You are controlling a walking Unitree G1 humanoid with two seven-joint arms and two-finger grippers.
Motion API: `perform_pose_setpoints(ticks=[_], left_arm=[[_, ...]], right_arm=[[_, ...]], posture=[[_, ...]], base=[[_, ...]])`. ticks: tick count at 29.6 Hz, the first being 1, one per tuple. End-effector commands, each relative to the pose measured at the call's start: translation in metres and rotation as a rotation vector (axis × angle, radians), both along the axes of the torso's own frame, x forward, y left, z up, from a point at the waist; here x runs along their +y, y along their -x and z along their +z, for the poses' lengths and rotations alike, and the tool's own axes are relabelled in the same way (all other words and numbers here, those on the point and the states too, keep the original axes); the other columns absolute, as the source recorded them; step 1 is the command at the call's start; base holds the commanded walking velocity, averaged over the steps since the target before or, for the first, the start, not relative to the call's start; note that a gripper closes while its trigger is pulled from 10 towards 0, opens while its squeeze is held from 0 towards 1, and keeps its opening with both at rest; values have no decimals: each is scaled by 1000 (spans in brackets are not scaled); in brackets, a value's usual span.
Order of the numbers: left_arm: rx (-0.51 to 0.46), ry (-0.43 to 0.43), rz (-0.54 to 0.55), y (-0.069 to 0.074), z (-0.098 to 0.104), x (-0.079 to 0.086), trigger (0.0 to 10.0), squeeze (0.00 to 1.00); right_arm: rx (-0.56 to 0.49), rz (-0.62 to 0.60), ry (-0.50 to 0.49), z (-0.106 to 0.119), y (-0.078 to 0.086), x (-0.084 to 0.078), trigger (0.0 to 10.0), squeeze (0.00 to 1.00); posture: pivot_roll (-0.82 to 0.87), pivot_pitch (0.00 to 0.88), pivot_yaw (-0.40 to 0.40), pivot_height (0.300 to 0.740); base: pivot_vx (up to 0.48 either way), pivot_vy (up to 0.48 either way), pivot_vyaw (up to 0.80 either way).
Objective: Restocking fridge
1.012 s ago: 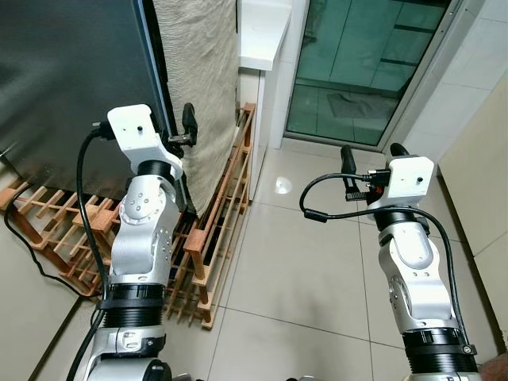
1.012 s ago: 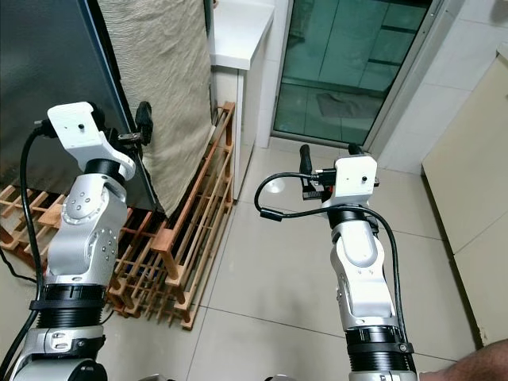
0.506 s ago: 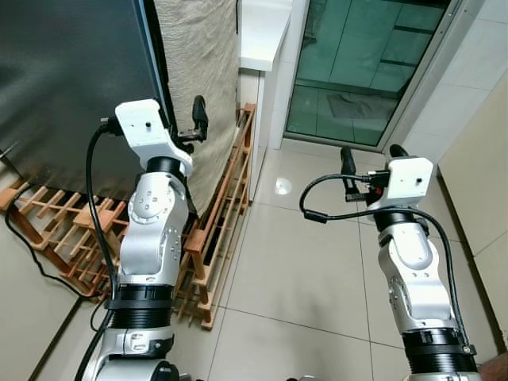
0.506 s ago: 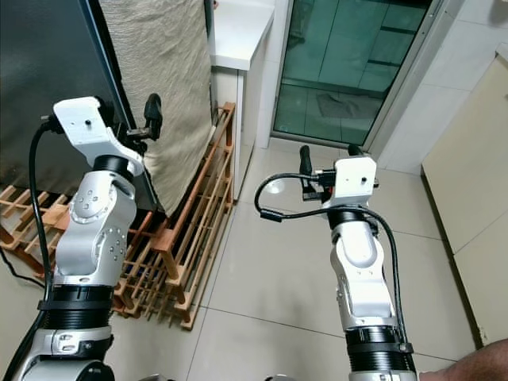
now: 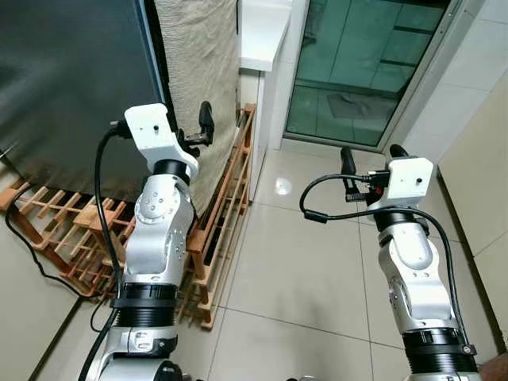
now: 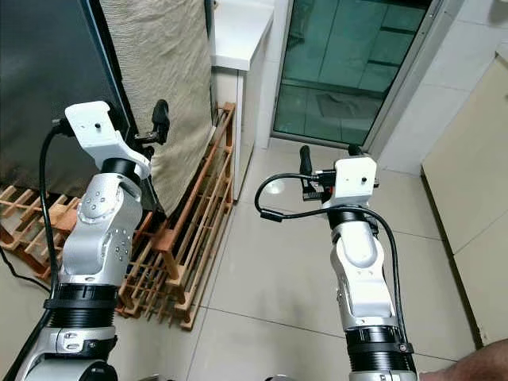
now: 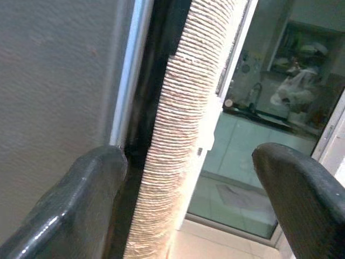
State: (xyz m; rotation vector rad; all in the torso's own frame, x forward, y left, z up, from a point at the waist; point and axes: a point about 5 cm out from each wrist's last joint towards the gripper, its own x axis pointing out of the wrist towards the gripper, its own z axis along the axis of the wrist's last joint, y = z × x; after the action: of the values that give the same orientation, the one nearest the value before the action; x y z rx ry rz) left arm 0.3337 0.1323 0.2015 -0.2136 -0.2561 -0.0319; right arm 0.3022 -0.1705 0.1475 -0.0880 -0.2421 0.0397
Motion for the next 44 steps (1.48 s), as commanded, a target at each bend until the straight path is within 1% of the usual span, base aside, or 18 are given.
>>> perform_pose_setpoints(ticks=[1,10,12,16,21,26,28,32,34,36,37,38,39,40,44], left_arm=[[-19,2,-36,-1,8,-7,10000,0],[-3,10,-61,-4,6,-13,10000,0],[3,9,-67,-8,5,-17,10000,0],[30,7,-84,-20,0,-27,10000,0],[90,29,-98,-32,-8,-36,10000,0],[101,34,-133,-38,-9,-47,10000,0],[91,32,-175,-42,-7,-53,10000,0],[31,32,-328,-42,3,-71,10000,0],[20,23,-374,-41,4,-77,10000,0],[18,31,-398,-41,4,-80,10000,0],[10,43,-438,-40,5,-87,10000,0],[10,43,-438,-40,5,-87,10000,0],[-1,64,-510,-37,8,-101,10000,0],[-6,74,-560,-35,9,-110,10000,0],[-4,122,-693,-29,9,-132,10000,0]], right_arm=[[1,-12,8,-1,1,-3,10000,0],[8,-12,8,-2,3,-3,10000,0],[8,-12,8,-2,2,-3,10000,0],[3,-10,8,-1,1,-2,10000,0],[3,-14,6,-1,3,-2,10000,0],[1,-22,4,-1,3,-3,10000,0],[0,-23,3,-1,3,-2,10000,0],[4,-26,1,-2,4,-2,10000,0],[6,-27,1,-3,5,-2,10000,0],[8,-28,0,-3,5,-3,10000,0],[14,-31,0,-4,5,-4,10000,0],[14,-31,0,-4,5,-4,10000,0],[25,-39,-5,-5,5,-8,10000,0],[30,-44,-8,-6,6,-9,10000,0],[39,-55,-16,-8,6,-11,10000,0]], posture=[[-126,0,-22,740],[-129,0,-22,740],[-129,0,-24,740],[-136,0,-21,740],[-151,0,-13,740],[-155,0,-9,740],[-155,0,-9,740],[-158,0,-5,740],[-156,0,-5,740],[-156,0,-5,740],[-156,0,-5,740],[-156,0,-5,740],[-156,0,-5,740],[-156,0,-5,740],[-172,0,5,740]], base=[[0,0,0],[0,0,0],[0,0,0],[0,0,0],[0,0,0],[0,0,0],[0,0,0],[0,0,0],[0,0,0],[0,0,0],[0,0,0],[0,0,0],[0,0,0],[0,0,0],[0,0,0]])
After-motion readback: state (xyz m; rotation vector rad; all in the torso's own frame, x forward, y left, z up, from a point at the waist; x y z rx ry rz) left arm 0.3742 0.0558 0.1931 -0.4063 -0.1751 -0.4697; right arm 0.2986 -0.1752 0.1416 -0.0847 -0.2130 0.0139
